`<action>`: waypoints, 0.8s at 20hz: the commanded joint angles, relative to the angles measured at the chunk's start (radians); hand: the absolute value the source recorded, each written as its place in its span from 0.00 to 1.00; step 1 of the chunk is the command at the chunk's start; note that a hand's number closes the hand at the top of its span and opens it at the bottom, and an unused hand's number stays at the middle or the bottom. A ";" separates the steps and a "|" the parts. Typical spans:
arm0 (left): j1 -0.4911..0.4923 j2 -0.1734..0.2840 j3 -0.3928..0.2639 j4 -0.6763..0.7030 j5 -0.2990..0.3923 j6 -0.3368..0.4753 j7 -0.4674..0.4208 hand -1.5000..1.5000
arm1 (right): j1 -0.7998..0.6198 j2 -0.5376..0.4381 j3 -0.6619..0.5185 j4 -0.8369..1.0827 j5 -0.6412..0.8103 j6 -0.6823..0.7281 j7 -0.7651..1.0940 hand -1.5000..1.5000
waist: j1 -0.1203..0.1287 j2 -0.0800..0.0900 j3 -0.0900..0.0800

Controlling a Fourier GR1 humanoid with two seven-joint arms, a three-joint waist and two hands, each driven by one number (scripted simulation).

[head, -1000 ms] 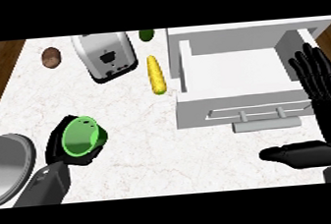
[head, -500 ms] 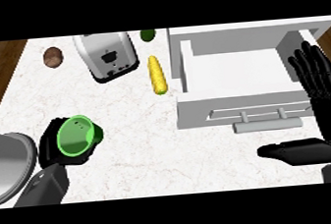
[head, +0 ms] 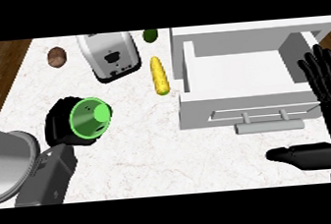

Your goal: Pick up the cup, place it into the drawer and close the drawer

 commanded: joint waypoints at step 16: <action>-0.230 -0.170 -0.301 -0.608 0.007 0.310 0.521 1.00 | 0.040 -0.001 -0.025 -0.028 -0.030 0.018 0.011 0.00 | 0.004 -0.005 0.001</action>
